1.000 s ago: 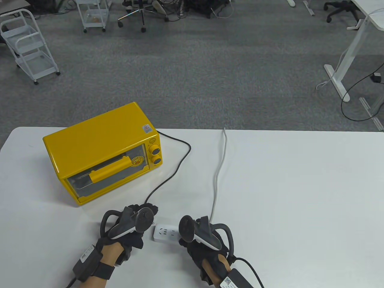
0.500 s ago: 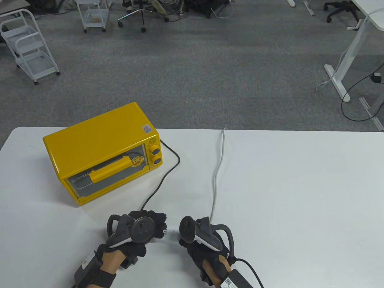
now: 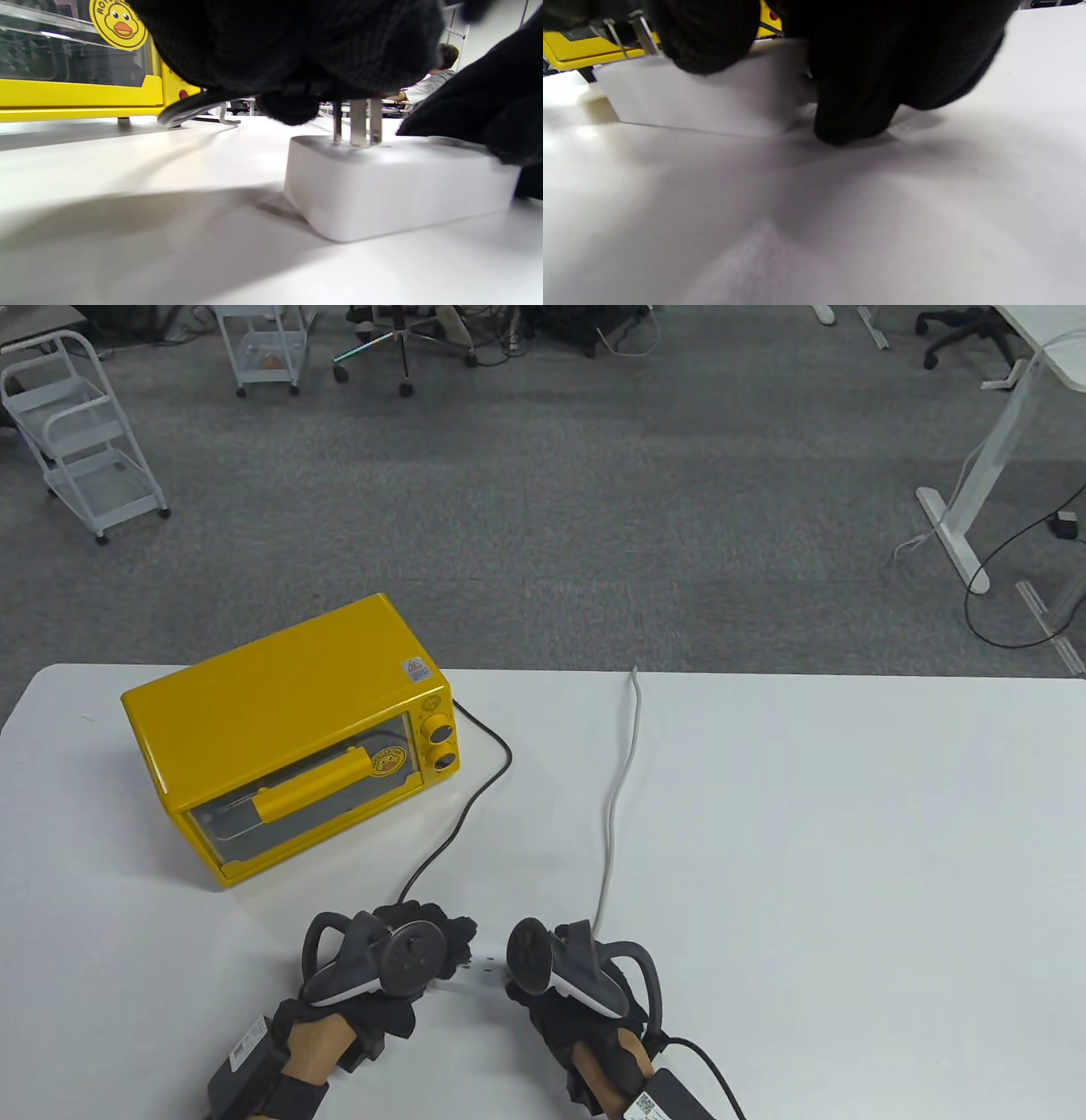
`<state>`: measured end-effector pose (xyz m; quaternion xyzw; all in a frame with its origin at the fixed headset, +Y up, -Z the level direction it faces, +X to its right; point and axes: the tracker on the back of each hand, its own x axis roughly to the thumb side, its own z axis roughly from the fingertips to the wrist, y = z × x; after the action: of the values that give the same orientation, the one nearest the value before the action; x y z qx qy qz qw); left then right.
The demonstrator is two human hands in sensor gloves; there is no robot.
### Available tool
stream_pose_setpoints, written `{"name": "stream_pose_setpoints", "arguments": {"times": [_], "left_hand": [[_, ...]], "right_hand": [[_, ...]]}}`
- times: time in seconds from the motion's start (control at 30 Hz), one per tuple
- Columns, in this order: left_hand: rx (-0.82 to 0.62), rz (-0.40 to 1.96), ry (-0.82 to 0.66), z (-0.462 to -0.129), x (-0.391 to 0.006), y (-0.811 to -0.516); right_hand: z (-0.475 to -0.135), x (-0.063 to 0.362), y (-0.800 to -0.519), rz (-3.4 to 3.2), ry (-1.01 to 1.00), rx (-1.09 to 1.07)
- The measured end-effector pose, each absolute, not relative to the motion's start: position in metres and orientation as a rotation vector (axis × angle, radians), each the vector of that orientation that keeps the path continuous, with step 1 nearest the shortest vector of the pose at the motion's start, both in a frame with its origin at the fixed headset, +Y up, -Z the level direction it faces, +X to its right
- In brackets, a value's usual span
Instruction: Plug the oven into the power strip
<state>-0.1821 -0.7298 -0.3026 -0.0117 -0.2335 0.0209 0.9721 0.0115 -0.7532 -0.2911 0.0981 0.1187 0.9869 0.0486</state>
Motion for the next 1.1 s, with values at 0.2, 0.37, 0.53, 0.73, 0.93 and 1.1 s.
{"name": "stream_pose_setpoints", "arguments": {"times": [0.2,0.37,0.53,0.73,0.93,1.1], "left_hand": [[-0.022,0.004,-0.47,-0.303,-0.176,-0.732],[-0.041,0.011,-0.433,-0.305,-0.171,-0.729],[-0.082,0.012,-0.365,-0.303,-0.168,-0.729],[-0.104,-0.071,-0.284,-0.3,-0.161,-0.738],[-0.099,-0.06,-0.23,-0.298,-0.158,-0.74],[-0.149,-0.089,-0.263,-0.291,-0.161,-0.738]], "right_hand": [[-0.29,0.011,-0.754,3.015,0.358,0.301],[-0.29,0.009,-0.753,3.025,0.362,0.299],[-0.29,0.008,-0.752,3.017,0.366,0.307],[-0.29,0.009,-0.753,3.01,0.353,0.315],[-0.29,0.009,-0.753,3.015,0.348,0.321],[-0.289,0.009,-0.754,3.015,0.346,0.317]]}}
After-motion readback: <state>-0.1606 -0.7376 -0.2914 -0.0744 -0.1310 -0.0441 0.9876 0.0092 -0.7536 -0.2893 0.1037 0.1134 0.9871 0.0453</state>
